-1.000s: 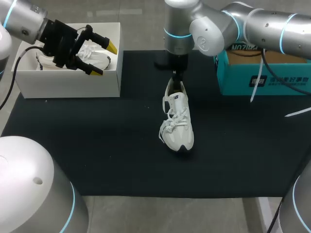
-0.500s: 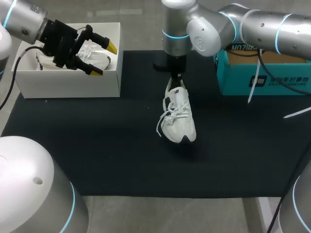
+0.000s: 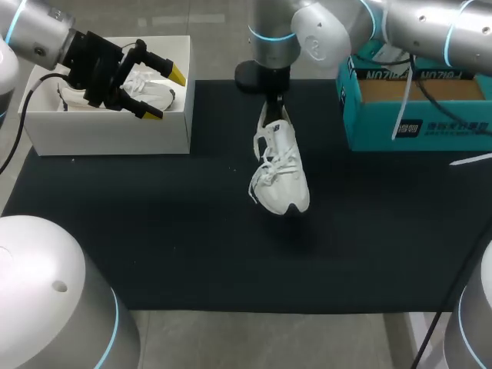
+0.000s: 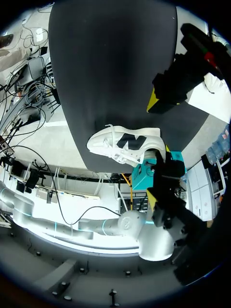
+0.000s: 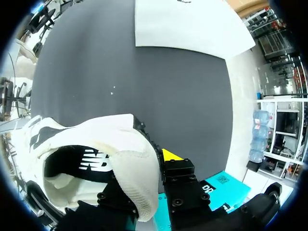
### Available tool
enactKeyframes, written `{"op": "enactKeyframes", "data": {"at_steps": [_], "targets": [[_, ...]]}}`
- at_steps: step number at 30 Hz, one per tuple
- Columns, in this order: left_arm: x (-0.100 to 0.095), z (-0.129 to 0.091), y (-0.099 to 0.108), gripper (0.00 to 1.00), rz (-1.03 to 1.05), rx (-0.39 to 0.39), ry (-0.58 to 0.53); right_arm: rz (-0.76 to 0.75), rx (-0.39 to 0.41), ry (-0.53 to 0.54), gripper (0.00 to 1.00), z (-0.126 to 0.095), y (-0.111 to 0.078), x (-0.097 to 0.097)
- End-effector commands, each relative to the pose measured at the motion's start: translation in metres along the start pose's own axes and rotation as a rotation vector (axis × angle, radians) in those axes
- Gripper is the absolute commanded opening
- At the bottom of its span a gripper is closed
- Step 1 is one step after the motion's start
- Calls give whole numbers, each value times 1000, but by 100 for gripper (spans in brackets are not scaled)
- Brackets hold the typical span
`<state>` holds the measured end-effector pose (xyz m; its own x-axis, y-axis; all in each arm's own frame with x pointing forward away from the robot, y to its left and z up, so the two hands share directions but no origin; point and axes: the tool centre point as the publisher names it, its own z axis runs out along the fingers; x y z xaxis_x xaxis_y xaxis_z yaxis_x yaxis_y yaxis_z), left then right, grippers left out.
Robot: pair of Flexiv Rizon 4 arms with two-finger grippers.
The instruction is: Take the shoe out of the shoebox, open the shoe tongue, remove and reinsert the insole, then place the shoe into the shoebox
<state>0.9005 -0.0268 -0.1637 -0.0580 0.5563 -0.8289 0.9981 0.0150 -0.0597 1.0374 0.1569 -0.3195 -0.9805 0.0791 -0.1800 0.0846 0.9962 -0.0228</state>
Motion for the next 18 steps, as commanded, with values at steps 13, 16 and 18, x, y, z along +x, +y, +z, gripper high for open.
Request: {"op": "enactKeyframes", "data": {"at_steps": [13,16,18], "targets": [[0,0,0,100,0,1,2,-28,-46,-9,0,-65,-1,0],[0,0,0,100,0,1,2,-28,-46,-9,0,-65,-1,0],[0,0,0,100,0,1,2,-28,-46,-9,0,-65,-1,0]]}}
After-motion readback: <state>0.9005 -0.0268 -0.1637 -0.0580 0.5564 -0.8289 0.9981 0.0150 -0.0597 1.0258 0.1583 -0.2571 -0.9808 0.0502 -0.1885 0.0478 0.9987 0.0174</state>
